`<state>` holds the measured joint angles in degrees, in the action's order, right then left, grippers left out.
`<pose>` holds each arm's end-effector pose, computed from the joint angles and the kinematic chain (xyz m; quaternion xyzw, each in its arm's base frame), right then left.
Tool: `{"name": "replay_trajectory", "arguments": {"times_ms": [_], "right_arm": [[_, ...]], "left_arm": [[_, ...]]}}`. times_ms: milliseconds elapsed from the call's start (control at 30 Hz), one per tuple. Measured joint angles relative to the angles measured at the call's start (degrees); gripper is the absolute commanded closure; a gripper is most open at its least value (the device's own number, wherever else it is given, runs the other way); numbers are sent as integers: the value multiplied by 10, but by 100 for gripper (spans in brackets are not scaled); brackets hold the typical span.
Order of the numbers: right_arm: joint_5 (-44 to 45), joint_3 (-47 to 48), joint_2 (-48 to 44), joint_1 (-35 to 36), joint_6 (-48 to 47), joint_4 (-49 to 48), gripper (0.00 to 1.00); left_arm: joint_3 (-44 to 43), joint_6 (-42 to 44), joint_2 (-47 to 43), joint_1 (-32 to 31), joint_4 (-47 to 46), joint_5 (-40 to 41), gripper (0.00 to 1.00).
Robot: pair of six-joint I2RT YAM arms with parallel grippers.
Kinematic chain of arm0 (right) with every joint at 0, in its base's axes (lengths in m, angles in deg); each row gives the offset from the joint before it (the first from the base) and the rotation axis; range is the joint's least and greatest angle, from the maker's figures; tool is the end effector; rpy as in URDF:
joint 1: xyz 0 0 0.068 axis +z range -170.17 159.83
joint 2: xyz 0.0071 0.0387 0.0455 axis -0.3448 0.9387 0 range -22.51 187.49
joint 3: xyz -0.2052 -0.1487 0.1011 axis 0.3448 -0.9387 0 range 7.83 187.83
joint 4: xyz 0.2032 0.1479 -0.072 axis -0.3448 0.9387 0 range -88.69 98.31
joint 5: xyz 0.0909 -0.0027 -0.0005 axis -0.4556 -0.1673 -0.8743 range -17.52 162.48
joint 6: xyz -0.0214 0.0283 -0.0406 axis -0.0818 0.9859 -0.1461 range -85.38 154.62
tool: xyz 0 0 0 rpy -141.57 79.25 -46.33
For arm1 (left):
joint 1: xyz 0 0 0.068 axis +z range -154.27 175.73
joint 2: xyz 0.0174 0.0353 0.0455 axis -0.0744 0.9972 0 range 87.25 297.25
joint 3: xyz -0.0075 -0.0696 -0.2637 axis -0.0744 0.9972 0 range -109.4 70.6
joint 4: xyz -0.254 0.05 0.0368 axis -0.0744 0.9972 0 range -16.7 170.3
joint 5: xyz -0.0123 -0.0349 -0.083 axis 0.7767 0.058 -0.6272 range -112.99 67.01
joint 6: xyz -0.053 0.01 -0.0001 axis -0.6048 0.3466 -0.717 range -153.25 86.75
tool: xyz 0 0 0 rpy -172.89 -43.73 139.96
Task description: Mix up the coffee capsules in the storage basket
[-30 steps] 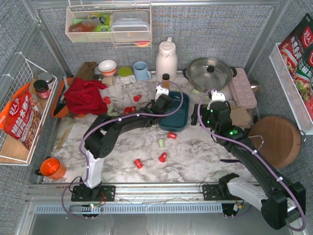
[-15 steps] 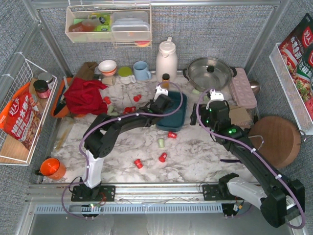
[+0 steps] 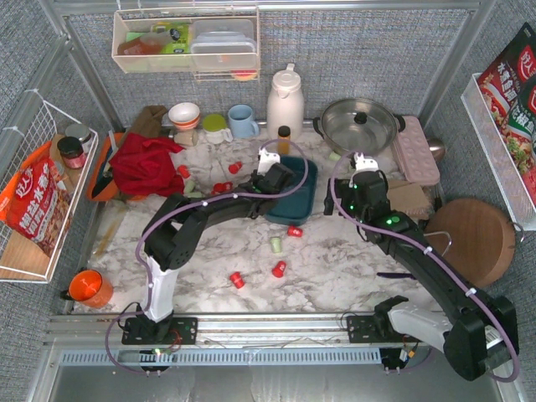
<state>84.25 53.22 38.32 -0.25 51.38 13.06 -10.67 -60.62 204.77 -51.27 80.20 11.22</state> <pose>0.2284 0.0750 0.2869 0.0299 0.8502 0.0800 0.5195 0.3218 -0.3159 0.1804 0.0343 0.8840 -0.0147 0.4659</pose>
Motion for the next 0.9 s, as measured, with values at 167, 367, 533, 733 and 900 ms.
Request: {"name": "replay_trajectory", "arguments": {"times_ms": [167,367,533,733,900], "right_arm": [[0,0,22,3,0,0,1],[0,10,35,6,0,0,1],[0,10,36,8,-2,0,1],[0,10,38,10,-3,0,1],[0,10,39,10,-5,0,1]], "left_arm": [[18,-51,0,0,-4,18,67],[7,-96,5,0,-8,17,67],[-2,-130,5,0,-8,14,67],[-25,-177,14,0,-1,10,72],[-25,-203,15,-2,5,5,61]]}}
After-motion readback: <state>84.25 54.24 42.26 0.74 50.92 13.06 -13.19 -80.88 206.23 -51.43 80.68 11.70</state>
